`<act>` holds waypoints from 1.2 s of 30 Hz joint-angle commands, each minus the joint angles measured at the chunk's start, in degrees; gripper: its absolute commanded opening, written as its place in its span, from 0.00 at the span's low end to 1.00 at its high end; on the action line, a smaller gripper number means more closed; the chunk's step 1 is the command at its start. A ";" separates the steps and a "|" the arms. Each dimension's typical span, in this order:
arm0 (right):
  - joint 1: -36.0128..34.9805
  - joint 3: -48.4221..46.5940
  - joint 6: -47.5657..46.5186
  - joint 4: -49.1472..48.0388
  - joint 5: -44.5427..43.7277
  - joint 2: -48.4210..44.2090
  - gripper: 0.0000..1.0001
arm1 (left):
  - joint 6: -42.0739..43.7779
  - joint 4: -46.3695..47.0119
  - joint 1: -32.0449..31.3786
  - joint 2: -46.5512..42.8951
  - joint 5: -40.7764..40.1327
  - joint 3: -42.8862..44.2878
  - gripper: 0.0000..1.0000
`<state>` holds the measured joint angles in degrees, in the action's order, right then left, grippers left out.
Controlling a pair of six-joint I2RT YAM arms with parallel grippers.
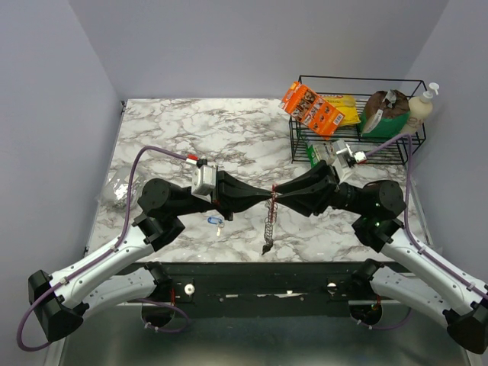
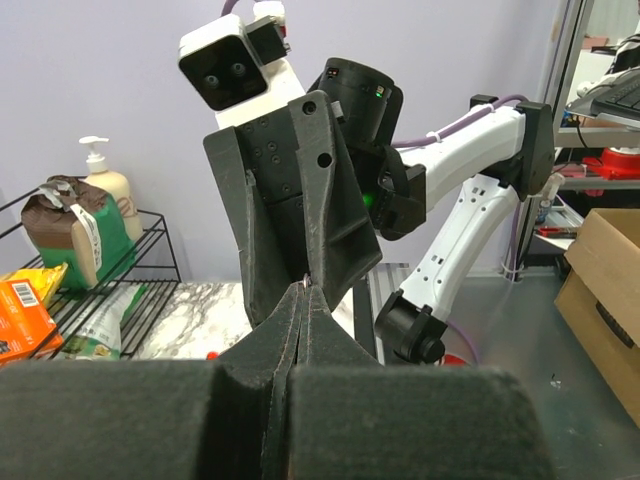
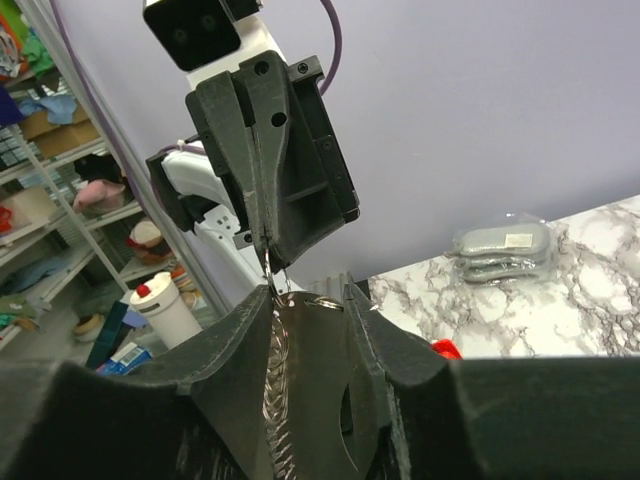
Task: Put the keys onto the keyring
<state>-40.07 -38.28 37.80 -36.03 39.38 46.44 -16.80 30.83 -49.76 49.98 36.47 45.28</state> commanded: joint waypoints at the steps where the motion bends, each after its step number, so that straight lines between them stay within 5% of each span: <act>1: -0.09 -0.83 1.31 -2.99 1.93 0.76 0.38 | -0.43 3.27 -0.43 -0.14 0.53 -0.10 0.00; 3: -0.09 -0.83 1.48 -3.08 1.76 0.85 0.37 | -0.60 3.27 -0.52 -0.05 0.71 -0.19 0.00; 11: -0.09 -0.92 1.57 -2.20 0.44 0.59 0.01 | -0.78 3.54 -0.69 -0.05 0.97 -0.71 0.00; 26: -0.09 -0.65 0.69 -1.50 -0.18 -0.38 0.00 | -0.17 1.61 -0.78 -1.46 -1.65 -1.68 0.00; 29: -0.09 -0.48 0.61 -1.59 0.00 -0.47 0.00 | 0.45 0.82 -0.78 -2.33 -3.24 -1.68 0.26; 30: -0.09 -0.39 0.61 -1.59 0.17 -0.47 0.00 | 0.45 0.64 -0.78 -2.60 -4.55 -1.68 0.49; 33: -0.09 0.57 0.26 -1.76 0.44 -0.82 0.00 | -0.17 -2.07 -0.78 -2.95 -7.62 -0.46 0.82; 36: -0.09 2.07 -0.09 -2.11 0.53 -1.70 0.00 | -0.17 -8.05 -0.69 -2.69 -10.88 2.44 0.88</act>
<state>-40.12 -37.89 38.94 -36.75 40.49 46.46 -17.15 29.58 -50.24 47.77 31.70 44.27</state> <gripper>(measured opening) 0.010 0.840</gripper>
